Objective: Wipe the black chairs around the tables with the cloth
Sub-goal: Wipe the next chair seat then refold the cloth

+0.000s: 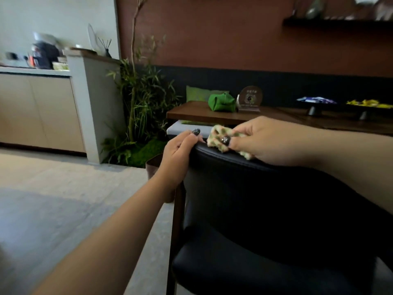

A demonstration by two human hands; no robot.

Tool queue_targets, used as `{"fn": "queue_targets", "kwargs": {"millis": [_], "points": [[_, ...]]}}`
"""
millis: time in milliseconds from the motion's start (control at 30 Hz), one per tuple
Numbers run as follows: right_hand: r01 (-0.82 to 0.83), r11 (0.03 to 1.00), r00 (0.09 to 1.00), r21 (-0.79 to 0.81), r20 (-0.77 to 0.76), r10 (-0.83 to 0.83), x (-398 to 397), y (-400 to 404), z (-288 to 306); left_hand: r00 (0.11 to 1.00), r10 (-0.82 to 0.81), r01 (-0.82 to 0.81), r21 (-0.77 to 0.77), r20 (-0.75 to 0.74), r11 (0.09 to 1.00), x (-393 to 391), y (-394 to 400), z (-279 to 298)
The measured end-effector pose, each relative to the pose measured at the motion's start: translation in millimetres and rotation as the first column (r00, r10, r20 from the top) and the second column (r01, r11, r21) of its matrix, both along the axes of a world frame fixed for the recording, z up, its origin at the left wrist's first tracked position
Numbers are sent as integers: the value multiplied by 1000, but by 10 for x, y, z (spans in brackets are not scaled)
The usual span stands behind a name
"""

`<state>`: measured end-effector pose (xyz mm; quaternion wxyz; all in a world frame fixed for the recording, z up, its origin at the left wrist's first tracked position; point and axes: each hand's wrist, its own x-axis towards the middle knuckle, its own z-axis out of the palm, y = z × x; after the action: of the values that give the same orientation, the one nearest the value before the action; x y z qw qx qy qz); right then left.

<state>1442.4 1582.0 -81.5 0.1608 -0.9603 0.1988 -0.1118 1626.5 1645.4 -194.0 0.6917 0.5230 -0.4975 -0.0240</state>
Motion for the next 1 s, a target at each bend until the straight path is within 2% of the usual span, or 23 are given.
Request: {"fn": "queue_targets", "kwargs": {"millis": [100, 167, 200, 267, 333, 367, 467, 567, 700, 867, 1000], "points": [[-51, 988, 997, -146, 53, 59, -31, 100, -20, 997, -57, 61, 100, -44, 993, 111, 27, 20], [-59, 939, 985, -338, 131, 109, -68, 205, -75, 981, -125, 154, 204, -151, 967, 186, 73, 106], [-52, 873, 970, -485, 185, 160, -76, 252, -123, 973, -136, 182, 259, -184, 949, 224, 90, 153], [10, 629, 939, -777, 224, 262, -63, 309, -229, 971, -120, 188, 353, -205, 916, 308, 105, 246], [39, 381, 943, -924, 160, 290, -8, 339, -336, 955, -156, 240, 351, -251, 905, 350, 132, 298], [18, 305, 951, -952, 111, 289, 32, 347, -407, 944, -186, 273, 329, -273, 904, 363, 134, 299], [-46, 186, 974, -981, -3, 226, 170, 394, -666, 915, -270, 352, 265, -300, 898, 414, 72, 225], [16, 75, 993, -997, 25, 116, 329, 431, -891, 841, -386, 474, 171, -379, 864, 456, -22, 173], [100, -18, 993, -995, 98, 71, 566, 434, -1010, 789, -433, 527, 119, -436, 841, 501, -54, 179], [129, -107, 991, -986, 124, 50, 698, 380, -1160, 800, -415, 464, 9, -433, 886, 509, -145, 65], [-94, -96, 995, -991, -91, -33, 770, 378, -1380, 818, -410, 460, 30, -404, 888, 487, -142, 61]]}}
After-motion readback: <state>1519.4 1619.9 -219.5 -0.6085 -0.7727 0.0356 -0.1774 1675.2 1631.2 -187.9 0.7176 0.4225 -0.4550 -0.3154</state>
